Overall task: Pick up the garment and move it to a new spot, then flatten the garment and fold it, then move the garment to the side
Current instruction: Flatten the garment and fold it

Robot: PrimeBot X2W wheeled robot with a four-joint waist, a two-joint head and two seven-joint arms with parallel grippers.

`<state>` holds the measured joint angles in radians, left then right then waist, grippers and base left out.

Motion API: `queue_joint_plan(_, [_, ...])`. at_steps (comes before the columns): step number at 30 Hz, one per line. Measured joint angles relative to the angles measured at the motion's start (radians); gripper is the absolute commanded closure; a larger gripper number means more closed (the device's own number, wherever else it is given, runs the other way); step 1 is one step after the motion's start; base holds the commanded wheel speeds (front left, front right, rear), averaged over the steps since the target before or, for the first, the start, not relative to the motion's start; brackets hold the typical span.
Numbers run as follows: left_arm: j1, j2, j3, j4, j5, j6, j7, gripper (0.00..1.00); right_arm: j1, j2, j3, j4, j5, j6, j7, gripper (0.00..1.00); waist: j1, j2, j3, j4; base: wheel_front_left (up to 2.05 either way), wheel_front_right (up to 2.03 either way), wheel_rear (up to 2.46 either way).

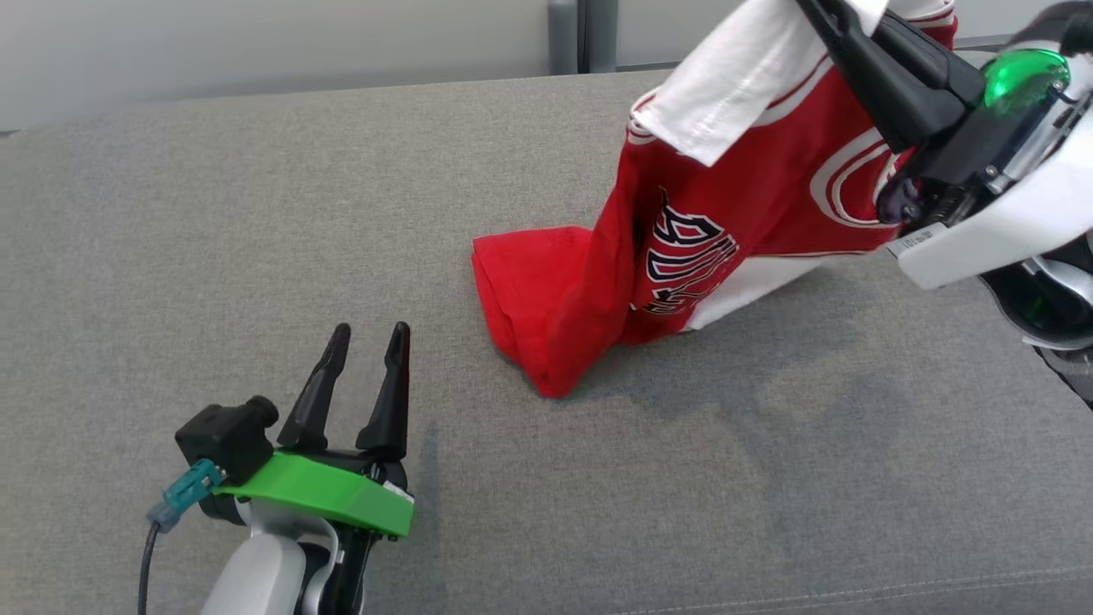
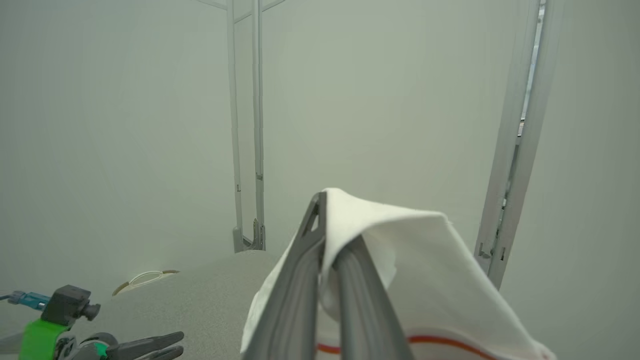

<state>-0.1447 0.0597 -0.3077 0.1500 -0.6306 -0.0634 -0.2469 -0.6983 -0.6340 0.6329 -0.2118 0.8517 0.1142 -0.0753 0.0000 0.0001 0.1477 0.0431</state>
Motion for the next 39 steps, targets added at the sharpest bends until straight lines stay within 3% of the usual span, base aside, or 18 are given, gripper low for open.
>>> queue_joint_plan(8, [-0.003,-0.007,-0.061,0.012,-0.038,-0.022,0.012,0.00,-0.167,0.097,-0.016,0.025,0.006,0.000,0.021,1.00,0.0000,0.0000,-0.026,0.046,0.00,0.00,0.00])
queue_joint_plan(17, [0.024,-0.010,-0.129,0.062,-0.044,-0.024,0.050,0.00,-0.127,0.134,0.064,0.166,0.038,0.000,0.092,1.00,0.0000,0.0000,-0.048,0.062,0.00,0.00,0.00])
queue_joint_plan(23, [0.026,-0.010,-0.170,0.081,-0.035,-0.024,0.068,0.00,-0.043,0.114,0.077,0.281,0.040,-0.012,0.103,1.00,0.0000,0.0000,-0.025,0.047,0.00,0.00,0.00])
queue_joint_plan(30, [0.026,-0.010,-0.195,0.109,-0.034,-0.023,0.079,0.00,0.025,0.096,0.075,0.327,0.032,-0.023,0.077,1.00,0.0000,0.0000,0.000,0.041,0.00,0.00,0.00])
queue_joint_plan(39, [0.032,-0.010,-0.209,0.142,-0.029,0.000,0.098,0.00,0.144,0.047,0.027,0.408,0.032,-0.064,-0.001,1.00,0.0000,0.0000,0.022,0.036,0.00,0.00,0.00])
